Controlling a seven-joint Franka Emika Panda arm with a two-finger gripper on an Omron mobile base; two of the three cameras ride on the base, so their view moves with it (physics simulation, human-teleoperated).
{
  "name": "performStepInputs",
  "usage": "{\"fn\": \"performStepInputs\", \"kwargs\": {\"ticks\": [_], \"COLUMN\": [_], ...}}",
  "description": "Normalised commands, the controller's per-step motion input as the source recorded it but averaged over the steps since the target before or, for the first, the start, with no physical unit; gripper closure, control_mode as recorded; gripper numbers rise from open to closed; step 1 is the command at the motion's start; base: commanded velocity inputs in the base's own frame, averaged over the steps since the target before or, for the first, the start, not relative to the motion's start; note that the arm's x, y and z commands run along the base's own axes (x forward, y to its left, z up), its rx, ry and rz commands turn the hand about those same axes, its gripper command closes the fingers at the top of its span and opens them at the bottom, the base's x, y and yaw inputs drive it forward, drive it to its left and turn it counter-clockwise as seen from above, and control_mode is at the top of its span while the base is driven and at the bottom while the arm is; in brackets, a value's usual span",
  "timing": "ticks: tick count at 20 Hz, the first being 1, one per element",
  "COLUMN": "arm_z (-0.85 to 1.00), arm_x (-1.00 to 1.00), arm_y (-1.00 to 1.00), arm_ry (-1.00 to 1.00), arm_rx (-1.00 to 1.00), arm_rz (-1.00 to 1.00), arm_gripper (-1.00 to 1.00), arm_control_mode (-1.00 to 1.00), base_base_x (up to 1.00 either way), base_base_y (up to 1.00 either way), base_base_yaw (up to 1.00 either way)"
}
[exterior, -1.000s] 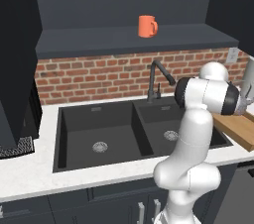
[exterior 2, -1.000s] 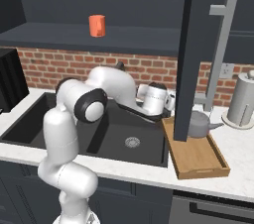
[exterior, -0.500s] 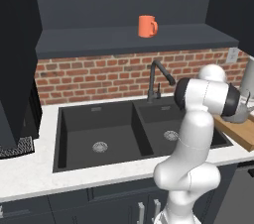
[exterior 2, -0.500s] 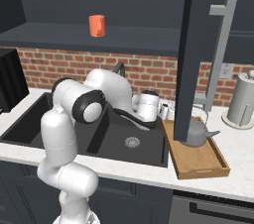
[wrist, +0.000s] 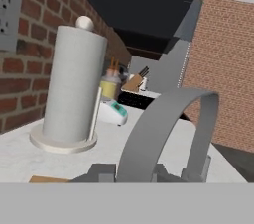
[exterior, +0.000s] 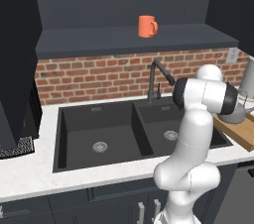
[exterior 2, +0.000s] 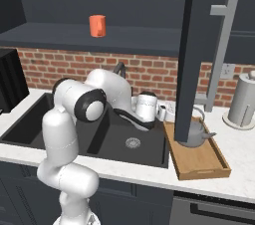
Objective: Pick the kettle from the counter and place it on the tray. Then pick the mug from the cabinet and place it on the tray. Then close the cabinet doors.
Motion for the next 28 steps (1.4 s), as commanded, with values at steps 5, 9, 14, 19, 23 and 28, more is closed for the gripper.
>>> {"fn": "performStepInputs", "kwargs": {"ticks": [5, 9, 14, 19, 23, 28], "arm_z": [-0.18, -0.26, -0.30, -0.13, -0.01, 0.07], "arm_x": [0.06, -0.07, -0.18, -0.05, -0.09, -0.18], "arm_y": [0.00, 0.00, -0.01, 0.00, 0.02, 0.24], "arm_ry": [-0.10, -0.02, 0.00, 0.00, -0.01, 0.00], "arm_rx": [0.00, 0.00, 0.00, 0.00, 0.00, 0.00], "arm_rz": [0.00, 0.00, 0.00, 0.00, 0.00, 0.01], "arm_gripper": [1.00, -1.00, -1.00, -1.00, -1.00, -1.00], "arm_control_mode": [-1.00, -1.00, -1.00, -1.00, -1.00, -1.00], "base_base_x": [0.00, 0.00, 0.00, 0.00, 0.00, 0.00], "base_base_y": [0.00, 0.00, 0.00, 0.00, 0.00, 0.00], "base_base_yaw": [0.00, 0.00, 0.00, 0.00, 0.00, 0.00]}}
